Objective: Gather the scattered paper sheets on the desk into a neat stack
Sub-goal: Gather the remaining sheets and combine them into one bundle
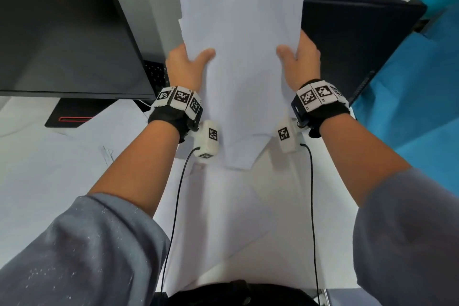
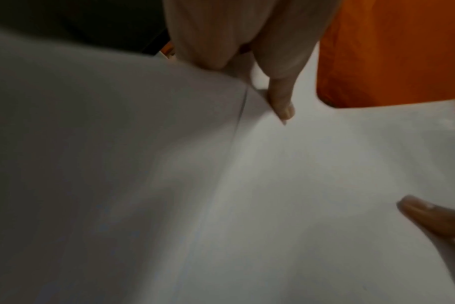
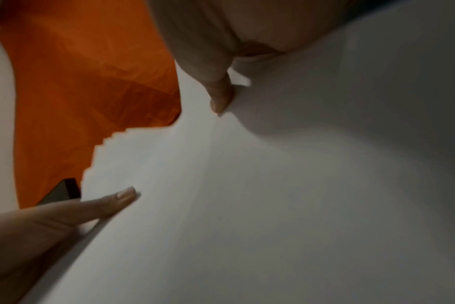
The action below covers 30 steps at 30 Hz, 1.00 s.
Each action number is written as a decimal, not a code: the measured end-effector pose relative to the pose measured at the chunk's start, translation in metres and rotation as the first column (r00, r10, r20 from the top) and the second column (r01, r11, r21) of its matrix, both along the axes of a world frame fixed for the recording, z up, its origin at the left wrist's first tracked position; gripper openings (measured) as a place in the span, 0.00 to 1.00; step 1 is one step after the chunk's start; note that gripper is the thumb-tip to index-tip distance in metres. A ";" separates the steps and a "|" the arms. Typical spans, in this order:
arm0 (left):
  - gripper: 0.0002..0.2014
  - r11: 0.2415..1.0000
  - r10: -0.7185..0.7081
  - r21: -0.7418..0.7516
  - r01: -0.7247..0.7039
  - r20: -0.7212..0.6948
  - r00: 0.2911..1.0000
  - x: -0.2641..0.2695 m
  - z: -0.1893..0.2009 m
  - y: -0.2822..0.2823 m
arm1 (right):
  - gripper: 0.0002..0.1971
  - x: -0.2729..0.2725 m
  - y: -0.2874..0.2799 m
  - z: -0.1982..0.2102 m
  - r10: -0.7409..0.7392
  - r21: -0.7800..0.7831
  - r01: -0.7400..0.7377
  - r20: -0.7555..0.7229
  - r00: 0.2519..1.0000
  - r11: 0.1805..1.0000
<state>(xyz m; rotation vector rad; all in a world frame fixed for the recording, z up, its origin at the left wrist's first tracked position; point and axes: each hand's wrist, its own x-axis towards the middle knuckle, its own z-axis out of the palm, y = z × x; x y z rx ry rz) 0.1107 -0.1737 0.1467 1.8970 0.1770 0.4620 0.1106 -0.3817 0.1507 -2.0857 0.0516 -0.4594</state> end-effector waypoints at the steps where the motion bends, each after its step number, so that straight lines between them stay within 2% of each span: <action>1: 0.17 1.000 -0.002 0.012 0.003 -0.045 0.999 0.000 -0.002 0.002 | 0.17 0.000 0.000 0.000 -0.013 -0.004 0.013 -0.038 0.999 1.000; 4: 0.16 0.999 -0.004 -0.041 -0.004 -0.190 0.982 -0.003 -0.016 0.007 | 0.17 -0.003 0.000 0.000 -0.042 -0.030 0.037 -0.185 0.982 0.999; 7: 0.18 0.995 -0.033 -0.099 -0.001 -0.342 0.939 -0.019 -0.048 0.015 | 0.17 -0.017 -0.006 -0.014 0.027 -0.089 -0.068 -0.397 0.917 0.994; 11: 0.39 0.978 -0.016 -0.177 -0.108 -0.582 0.813 -0.054 -0.109 0.029 | 0.20 -0.043 -0.016 -0.065 0.055 -0.238 -0.324 -0.724 0.688 0.916; 12: 0.39 0.971 -0.017 -0.193 -0.138 -0.635 0.773 -0.064 -0.123 0.031 | 0.23 -0.050 -0.018 -0.083 0.041 -0.246 -0.360 -0.774 0.632 0.900; 14: 0.31 0.976 0.022 -0.136 -0.172 -0.720 0.694 -0.081 -0.146 0.034 | 0.23 -0.062 -0.019 -0.114 0.022 -0.240 -0.390 -0.828 0.560 0.889; 17: 0.25 0.973 0.060 -0.094 -0.213 -0.782 0.621 -0.103 -0.167 0.039 | 0.18 -0.078 -0.022 -0.143 0.002 -0.197 -0.319 -0.849 0.529 0.927; 21: 0.23 0.952 0.002 -0.171 -0.256 -0.828 0.561 -0.112 -0.174 0.044 | 0.25 -0.092 -0.029 -0.154 -0.003 -0.127 -0.248 -0.895 0.447 0.960; 24: 0.26 0.947 -0.037 -0.208 -0.246 -0.828 0.559 -0.113 -0.178 0.044 | 0.31 -0.100 -0.039 -0.155 0.068 0.037 -0.089 -0.926 0.371 0.995; 27: 0.29 0.981 -0.003 -0.108 -0.162 -0.841 0.542 -0.107 -0.174 0.042 | 0.36 -0.113 -0.047 -0.153 0.181 0.242 0.148 -0.924 0.337 0.959; 29: 0.30 0.982 -0.005 -0.102 -0.157 -0.852 0.523 -0.103 -0.166 0.038 | 0.36 -0.121 -0.052 -0.151 0.208 0.270 0.163 -0.925 0.317 0.949; 30: 0.33 0.977 0.000 -0.109 -0.182 -0.856 0.516 -0.101 -0.165 0.038 | 0.33 -0.123 -0.054 -0.150 0.216 0.268 0.144 -0.929 0.300 0.953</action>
